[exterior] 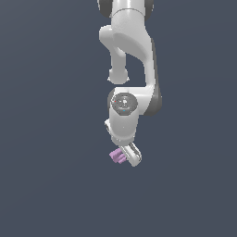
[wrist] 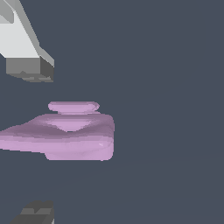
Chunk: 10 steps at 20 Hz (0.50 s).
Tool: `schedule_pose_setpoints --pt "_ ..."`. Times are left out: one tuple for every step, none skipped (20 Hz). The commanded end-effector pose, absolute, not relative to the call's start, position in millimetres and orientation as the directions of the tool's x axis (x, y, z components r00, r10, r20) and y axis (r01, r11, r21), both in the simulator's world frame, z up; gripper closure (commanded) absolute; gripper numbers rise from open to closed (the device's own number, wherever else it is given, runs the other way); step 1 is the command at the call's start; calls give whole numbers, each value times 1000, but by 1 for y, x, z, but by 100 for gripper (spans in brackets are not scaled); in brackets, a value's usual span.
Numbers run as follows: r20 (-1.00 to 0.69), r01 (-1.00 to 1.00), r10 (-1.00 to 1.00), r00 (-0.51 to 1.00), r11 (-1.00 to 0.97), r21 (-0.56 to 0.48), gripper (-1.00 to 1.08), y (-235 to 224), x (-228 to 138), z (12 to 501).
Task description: Pick up the object and move it to a goal position.
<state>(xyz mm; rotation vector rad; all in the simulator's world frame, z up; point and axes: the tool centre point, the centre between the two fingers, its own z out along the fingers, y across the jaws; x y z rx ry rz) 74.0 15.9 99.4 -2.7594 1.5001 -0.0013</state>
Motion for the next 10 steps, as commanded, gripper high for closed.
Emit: schedule_pose_setpoints --pt "0 -840 -840 543 -543 0 -92 16 73 90" --pt "0 -840 -840 542 -542 0 -92 16 73 84" --pt "0 -840 -840 542 -542 0 -92 16 73 78" --pt "0 -841 -841 541 -541 0 -92 16 73 72" --pt "0 -841 -841 541 -541 0 -92 16 73 67" --pt "0 -841 -841 541 -541 0 -92 16 72 63" --pt "0 -841 -841 541 -541 0 -92 16 72 59" --pt "0 -842 -842 540 -540 0 -92 16 72 57" --pt "0 -842 -842 540 -540 0 -92 16 73 55" --pt "0 -842 -842 540 -540 0 -92 16 73 54"
